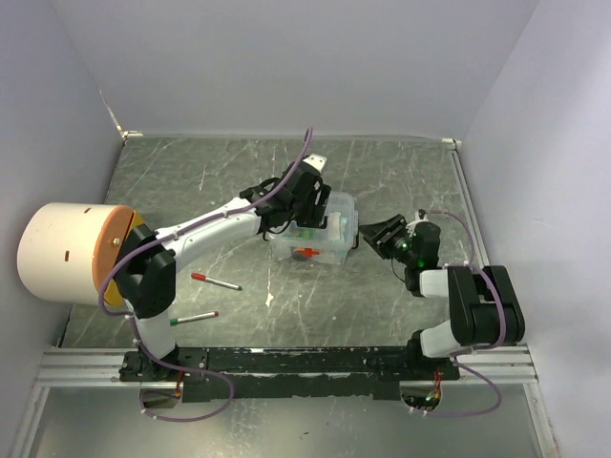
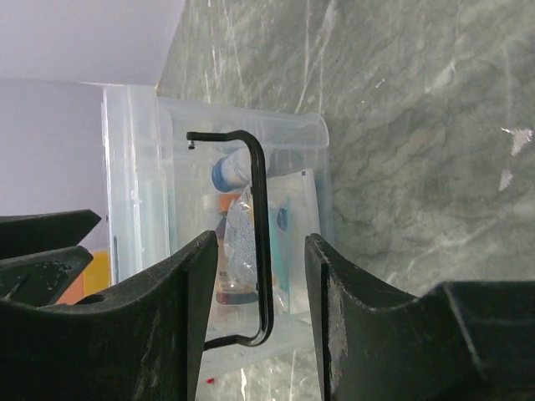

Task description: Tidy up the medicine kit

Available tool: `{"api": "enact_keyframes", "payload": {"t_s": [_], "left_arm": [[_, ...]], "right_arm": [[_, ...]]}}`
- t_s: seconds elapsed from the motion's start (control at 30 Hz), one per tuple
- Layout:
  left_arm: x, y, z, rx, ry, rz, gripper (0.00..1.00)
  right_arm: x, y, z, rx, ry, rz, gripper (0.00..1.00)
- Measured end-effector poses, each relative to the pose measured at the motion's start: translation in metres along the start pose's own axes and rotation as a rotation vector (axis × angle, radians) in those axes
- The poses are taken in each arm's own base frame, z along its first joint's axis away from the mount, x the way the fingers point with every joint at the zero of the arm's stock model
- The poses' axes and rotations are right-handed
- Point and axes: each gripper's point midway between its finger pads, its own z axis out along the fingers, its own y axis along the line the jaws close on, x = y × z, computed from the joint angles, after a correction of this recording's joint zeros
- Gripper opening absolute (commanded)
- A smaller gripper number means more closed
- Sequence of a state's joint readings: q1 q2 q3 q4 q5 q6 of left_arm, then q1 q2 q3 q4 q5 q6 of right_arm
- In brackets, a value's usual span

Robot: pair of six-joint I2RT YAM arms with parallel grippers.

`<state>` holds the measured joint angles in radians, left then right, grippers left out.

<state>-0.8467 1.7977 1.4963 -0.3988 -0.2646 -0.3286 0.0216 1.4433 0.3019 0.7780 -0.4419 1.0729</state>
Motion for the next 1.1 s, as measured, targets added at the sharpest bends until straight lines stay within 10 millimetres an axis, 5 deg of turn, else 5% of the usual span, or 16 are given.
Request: {"api": "enact_keyframes", "payload": {"t_s": [0.3, 0.8, 1.1], "left_arm": [[0.008, 0.003, 0.001, -0.031, 0.021, 0.014, 0.82], [0.011, 0.008, 0.004, -0.069, 0.027, 0.004, 0.74], [0.010, 0.007, 0.006, -0.075, 0.029, 0.000, 0.75]], "right_arm": [[0.013, 0.006, 0.010, -0.080, 0.076, 0.003, 0.42], [0.007, 0.011, 0.005, -0.083, 0.037, -0.003, 0.18], [-0.010, 0.039, -0.013, -0.106, -0.039, -0.112, 0.22]]}}
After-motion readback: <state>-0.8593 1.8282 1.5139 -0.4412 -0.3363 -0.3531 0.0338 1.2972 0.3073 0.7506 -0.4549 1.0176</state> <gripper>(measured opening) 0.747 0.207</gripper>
